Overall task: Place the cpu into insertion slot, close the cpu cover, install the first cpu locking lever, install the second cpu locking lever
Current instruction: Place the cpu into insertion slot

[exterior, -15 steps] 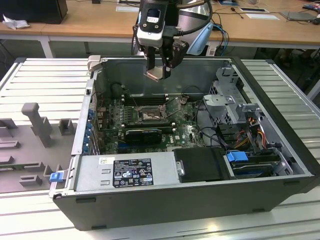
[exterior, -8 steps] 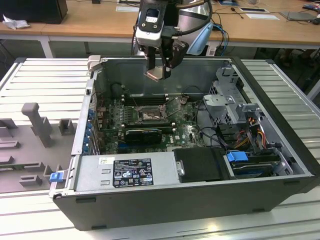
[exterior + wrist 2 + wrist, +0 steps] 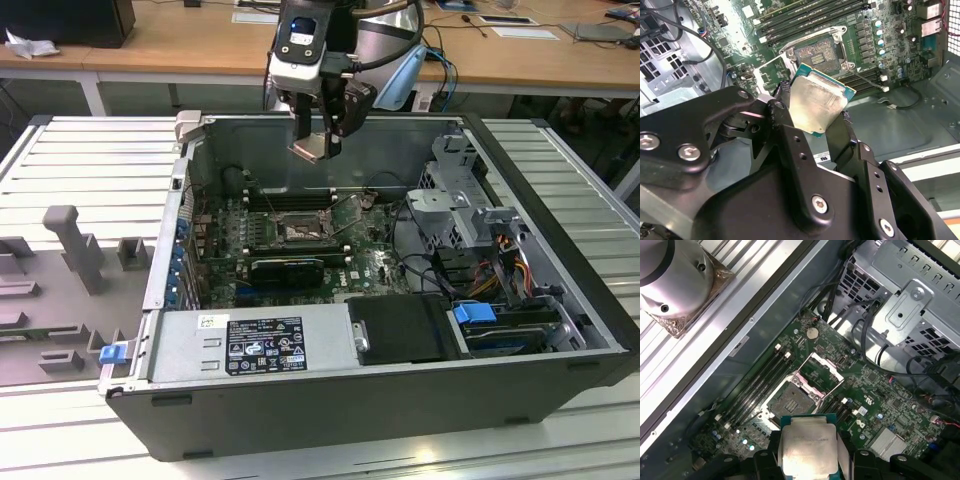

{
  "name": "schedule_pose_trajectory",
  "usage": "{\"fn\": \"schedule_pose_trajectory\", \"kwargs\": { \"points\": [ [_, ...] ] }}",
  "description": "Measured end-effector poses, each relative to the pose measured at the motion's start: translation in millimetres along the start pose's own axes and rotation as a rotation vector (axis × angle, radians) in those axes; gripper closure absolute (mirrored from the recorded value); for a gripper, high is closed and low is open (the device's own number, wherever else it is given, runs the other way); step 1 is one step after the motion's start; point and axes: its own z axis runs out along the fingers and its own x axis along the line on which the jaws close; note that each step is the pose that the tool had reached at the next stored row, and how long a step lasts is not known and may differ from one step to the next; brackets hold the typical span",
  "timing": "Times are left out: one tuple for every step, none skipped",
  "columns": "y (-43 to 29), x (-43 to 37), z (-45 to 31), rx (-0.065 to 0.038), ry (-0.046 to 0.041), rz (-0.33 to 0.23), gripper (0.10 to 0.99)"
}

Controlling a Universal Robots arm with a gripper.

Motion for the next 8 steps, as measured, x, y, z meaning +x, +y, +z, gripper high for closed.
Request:
{"fn": "schedule_pose_trajectory", "kwargs": {
  "points": [
    [0.0, 0.0, 0.0, 0.0, -0.0003, 0.004, 0.557],
    [0.0, 0.0, 0.0, 0.0, -0.0007, 0.009, 0.557],
    [0.0, 0.0, 0.0, 0.0, -0.0011, 0.013, 0.557],
    [0.0, 0.0, 0.0, 0.0, -0.0014, 0.017, 0.557],
    [0.0, 0.0, 0.0, 0.0, -0.0016, 0.02, 0.557],
    [0.0, 0.0, 0.0, 0.0, -0.0018, 0.022, 0.557],
    [0.0, 0.0, 0.0, 0.0, -0.0022, 0.026, 0.557],
    [0.0, 0.0, 0.0, 0.0, -0.0027, 0.032, 0.557]
  ]
}}
